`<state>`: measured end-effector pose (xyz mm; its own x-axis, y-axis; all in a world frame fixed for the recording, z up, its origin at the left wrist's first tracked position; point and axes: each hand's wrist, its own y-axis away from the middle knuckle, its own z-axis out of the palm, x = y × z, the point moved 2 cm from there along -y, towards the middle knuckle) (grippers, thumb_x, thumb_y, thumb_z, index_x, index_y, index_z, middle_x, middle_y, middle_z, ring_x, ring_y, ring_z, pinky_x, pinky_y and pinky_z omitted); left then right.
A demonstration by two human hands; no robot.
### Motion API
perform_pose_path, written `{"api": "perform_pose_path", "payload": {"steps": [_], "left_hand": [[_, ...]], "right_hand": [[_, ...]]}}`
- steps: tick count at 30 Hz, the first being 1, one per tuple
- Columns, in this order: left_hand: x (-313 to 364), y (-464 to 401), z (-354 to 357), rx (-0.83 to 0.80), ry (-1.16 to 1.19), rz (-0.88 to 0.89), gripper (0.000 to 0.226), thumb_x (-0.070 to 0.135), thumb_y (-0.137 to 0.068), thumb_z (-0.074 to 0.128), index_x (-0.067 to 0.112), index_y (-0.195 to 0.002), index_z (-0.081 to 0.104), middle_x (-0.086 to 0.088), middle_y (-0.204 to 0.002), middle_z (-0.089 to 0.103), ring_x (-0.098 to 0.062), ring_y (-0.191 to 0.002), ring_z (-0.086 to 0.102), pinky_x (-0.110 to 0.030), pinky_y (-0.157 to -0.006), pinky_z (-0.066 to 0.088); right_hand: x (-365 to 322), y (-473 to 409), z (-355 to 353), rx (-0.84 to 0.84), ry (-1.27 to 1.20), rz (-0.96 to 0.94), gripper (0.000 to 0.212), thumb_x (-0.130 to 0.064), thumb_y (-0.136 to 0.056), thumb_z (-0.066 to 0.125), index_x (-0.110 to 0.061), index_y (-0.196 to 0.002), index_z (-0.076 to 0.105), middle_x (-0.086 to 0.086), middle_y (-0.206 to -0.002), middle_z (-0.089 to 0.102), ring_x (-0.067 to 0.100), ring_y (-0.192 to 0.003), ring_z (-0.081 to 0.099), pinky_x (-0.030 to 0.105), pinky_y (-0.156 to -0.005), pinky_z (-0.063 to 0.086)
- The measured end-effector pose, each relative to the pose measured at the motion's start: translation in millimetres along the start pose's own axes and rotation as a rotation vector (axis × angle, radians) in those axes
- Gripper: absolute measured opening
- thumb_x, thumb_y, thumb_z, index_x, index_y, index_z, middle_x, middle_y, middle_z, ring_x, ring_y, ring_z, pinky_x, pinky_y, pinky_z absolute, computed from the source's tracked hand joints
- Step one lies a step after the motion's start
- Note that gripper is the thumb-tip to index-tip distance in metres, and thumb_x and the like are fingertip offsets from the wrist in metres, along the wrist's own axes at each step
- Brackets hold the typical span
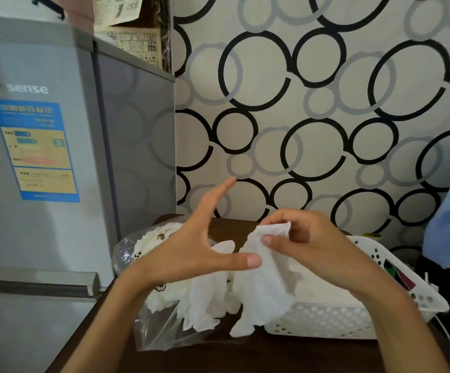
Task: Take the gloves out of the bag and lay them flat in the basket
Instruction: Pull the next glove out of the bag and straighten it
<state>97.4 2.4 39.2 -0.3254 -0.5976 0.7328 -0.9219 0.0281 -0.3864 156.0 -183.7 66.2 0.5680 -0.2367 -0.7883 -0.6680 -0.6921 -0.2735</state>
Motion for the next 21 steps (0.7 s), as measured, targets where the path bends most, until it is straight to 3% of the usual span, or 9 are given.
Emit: {"api": "perform_pose_path", "payload": {"steps": [1,3,6,8,11,13,16,19,21], "left_hand": [[3.1,-0.6,5.6,-0.068,0.028,0.007,0.094,0.071,-0.059,0.064,0.061,-0.138,0.015,0.045,-0.141,0.024,0.024,-0.129,0.022,0.0,-0.094,0.028],[6.2,-2.0,17.2,-0.178,0.127,0.0,0.07,0.065,-0.071,0.056,0.049,-0.136,0.034,0.037,-0.13,0.049,0.016,-0.122,0.043,-0.008,-0.094,0.039],[2.0,-4.0,31.0,-0.204,0.282,-0.032,0.043,0.048,-0.093,0.051,0.017,-0.122,0.062,0.001,-0.116,0.069,-0.016,-0.108,0.065,-0.036,-0.094,0.051],[-3.7,-3.5,34.2,-0.157,0.32,-0.083,0.046,0.045,-0.093,0.049,0.006,-0.111,0.066,-0.009,-0.106,0.071,-0.026,-0.098,0.068,-0.045,-0.088,0.051],[-2.9,-8.9,34.3,-0.075,0.259,-0.074,0.056,0.051,-0.088,0.046,0.0,-0.093,0.066,-0.016,-0.084,0.066,-0.023,-0.076,0.061,-0.035,-0.07,0.045],[-1.8,-15.4,34.4,-0.069,0.213,-0.042,0.066,0.06,-0.088,0.045,-0.003,-0.093,0.065,-0.025,-0.082,0.06,-0.025,-0.071,0.054,-0.033,-0.065,0.039],[6.1,-27.8,40.6,-0.134,0.19,-0.061,0.074,0.071,-0.086,0.039,0.003,-0.097,0.067,-0.015,-0.081,0.061,-0.022,-0.075,0.054,-0.032,-0.072,0.039],[21.9,-42.1,57.0,-0.304,0.232,-0.211,0.073,0.075,-0.082,0.015,0.035,-0.115,0.066,0.017,-0.113,0.067,0.001,-0.103,0.062,-0.022,-0.095,0.04],[35.2,-50.1,69.4,-0.371,0.262,-0.256,0.062,0.071,-0.086,0.007,0.047,-0.114,0.058,0.026,-0.115,0.062,0.011,-0.104,0.055,-0.019,-0.096,0.037]], "right_hand": [[-3.3,0.8,2.8,-0.036,-0.017,-0.026,0.009,-0.02,-0.088,0.064,-0.026,-0.092,0.069,-0.01,-0.086,0.071,0.003,-0.08,0.067,0.016,-0.07,0.05],[-7.9,2.8,1.8,-0.05,-0.066,-0.05,0.01,-0.018,-0.088,0.063,-0.025,-0.091,0.071,-0.01,-0.084,0.072,0.002,-0.08,0.067,0.012,-0.069,0.049],[-4.7,6.3,-8.3,0.045,-0.175,0.007,0.009,-0.019,-0.085,0.066,-0.023,-0.09,0.073,-0.006,-0.085,0.073,0.006,-0.081,0.068,0.014,-0.066,0.05],[3.1,6.8,-10.7,0.115,-0.245,0.079,0.009,-0.021,-0.082,0.07,-0.023,-0.09,0.073,-0.005,-0.086,0.073,0.007,-0.08,0.069,0.015,-0.063,0.05],[16.7,6.5,-17.7,0.147,-0.3,0.157,0.015,-0.021,-0.081,0.071,-0.02,-0.095,0.074,-0.003,-0.089,0.074,0.01,-0.083,0.069,0.016,-0.065,0.051],[25.1,9.2,-28.6,0.216,-0.357,0.176,0.013,-0.023,-0.084,0.068,-0.021,-0.094,0.075,-0.002,-0.09,0.075,0.01,-0.085,0.069,0.017,-0.067,0.052],[35.4,14.3,-43.3,0.307,-0.448,0.205,0.017,-0.026,-0.09,0.059,-0.022,-0.09,0.075,-0.001,-0.092,0.075,0.011,-0.086,0.068,0.025,-0.076,0.05],[40.7,16.4,-52.6,0.323,-0.407,0.188,0.025,-0.026,-0.097,0.048,-0.028,-0.094,0.073,-0.005,-0.094,0.073,0.011,-0.094,0.066,0.028,-0.082,0.049],[40.9,18.5,-60.6,0.343,-0.326,0.173,0.028,-0.029,-0.099,0.045,-0.033,-0.091,0.071,-0.01,-0.09,0.071,0.008,-0.091,0.065,0.028,-0.08,0.05]]}}
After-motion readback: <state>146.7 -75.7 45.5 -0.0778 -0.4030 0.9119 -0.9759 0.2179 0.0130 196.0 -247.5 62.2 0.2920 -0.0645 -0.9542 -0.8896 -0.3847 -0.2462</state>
